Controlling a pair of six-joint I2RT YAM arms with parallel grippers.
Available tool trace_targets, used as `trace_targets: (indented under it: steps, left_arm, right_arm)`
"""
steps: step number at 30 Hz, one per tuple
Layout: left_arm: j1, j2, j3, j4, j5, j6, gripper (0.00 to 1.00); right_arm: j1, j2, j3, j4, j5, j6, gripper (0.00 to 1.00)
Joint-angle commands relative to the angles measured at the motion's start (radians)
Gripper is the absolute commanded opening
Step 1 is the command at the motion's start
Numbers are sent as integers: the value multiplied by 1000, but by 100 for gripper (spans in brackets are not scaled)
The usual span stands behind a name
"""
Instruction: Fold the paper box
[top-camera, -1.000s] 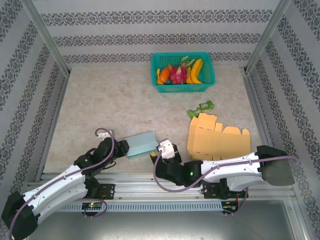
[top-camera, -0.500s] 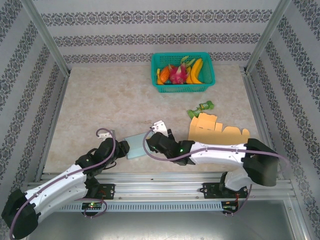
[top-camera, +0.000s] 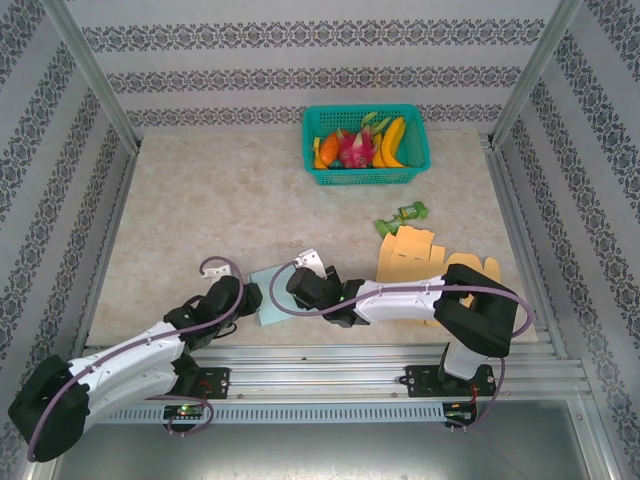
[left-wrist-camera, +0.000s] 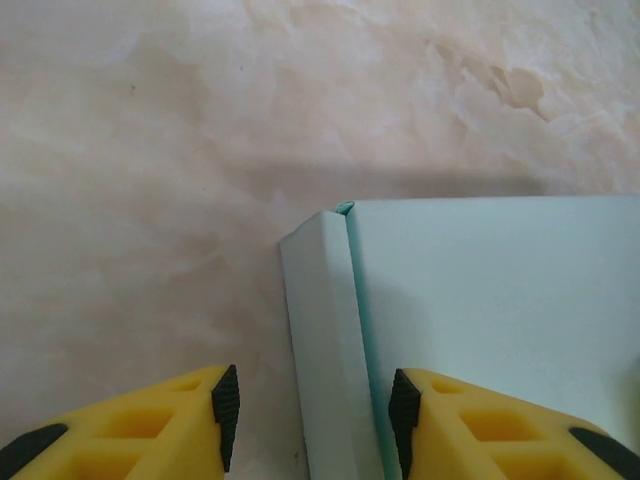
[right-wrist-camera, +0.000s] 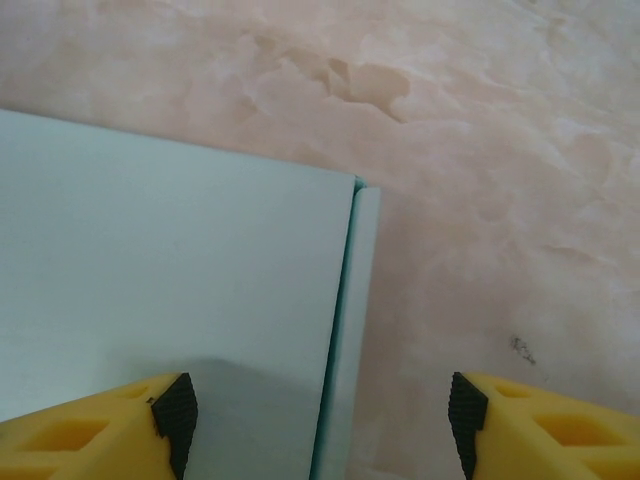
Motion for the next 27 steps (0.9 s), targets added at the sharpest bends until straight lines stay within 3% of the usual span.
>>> trace_targets:
  steps: [1, 6, 13, 21, 27]
  left_arm:
    - [-13, 78, 19, 52, -12, 1, 47]
    - [-12, 239, 105, 133, 28, 63, 47]
    - [1, 389, 215, 185, 25, 179, 47]
    - [11, 659, 369, 277, 152, 285, 40]
    - [11, 624, 400, 214, 143, 284, 41]
  right_arm:
    - [-18, 17, -22, 10, -18, 36, 70]
    - [-33, -60, -82, 54, -44, 62, 69]
    - [-142, -180, -118, 62, -250, 31, 70]
    - [-253, -206, -113, 11, -354, -14, 70]
    - [-266, -260, -164, -1, -309, -27, 70]
